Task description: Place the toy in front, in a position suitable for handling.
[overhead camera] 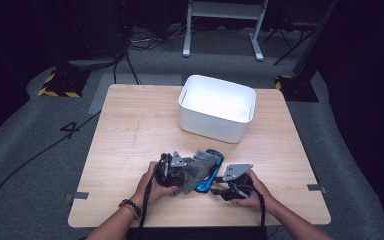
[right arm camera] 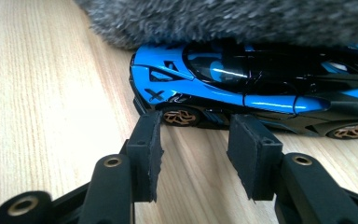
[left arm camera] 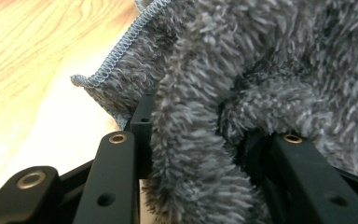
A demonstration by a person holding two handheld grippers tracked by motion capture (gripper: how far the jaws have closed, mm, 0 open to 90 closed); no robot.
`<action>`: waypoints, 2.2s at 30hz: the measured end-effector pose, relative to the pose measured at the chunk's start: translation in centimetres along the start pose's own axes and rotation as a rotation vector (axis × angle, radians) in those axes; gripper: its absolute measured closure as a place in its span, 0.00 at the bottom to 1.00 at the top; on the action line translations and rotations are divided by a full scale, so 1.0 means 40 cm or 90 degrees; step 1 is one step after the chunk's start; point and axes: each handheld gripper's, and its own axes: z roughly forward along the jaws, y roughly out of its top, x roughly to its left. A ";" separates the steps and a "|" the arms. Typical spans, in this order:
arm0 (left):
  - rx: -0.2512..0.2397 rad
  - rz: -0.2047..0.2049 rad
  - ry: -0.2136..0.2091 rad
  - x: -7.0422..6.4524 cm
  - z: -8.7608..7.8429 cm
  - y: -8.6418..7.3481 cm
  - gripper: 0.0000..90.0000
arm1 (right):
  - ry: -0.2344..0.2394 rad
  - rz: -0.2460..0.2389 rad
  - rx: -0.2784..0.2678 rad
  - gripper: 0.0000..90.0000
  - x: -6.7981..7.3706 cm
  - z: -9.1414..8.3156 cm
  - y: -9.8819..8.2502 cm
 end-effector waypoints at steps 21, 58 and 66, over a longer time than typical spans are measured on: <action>0.008 -0.047 -0.027 0.074 -0.080 -0.029 0.58 | 0.005 0.010 -0.018 0.55 0.007 0.054 0.043; 0.078 0.014 0.014 -0.001 -0.010 0.005 0.17 | -0.015 0.083 -0.028 0.35 -0.135 -0.074 -0.011; 0.075 -0.029 0.039 0.063 -0.024 -0.013 0.16 | -0.006 0.034 -0.012 0.25 -0.151 -0.037 0.023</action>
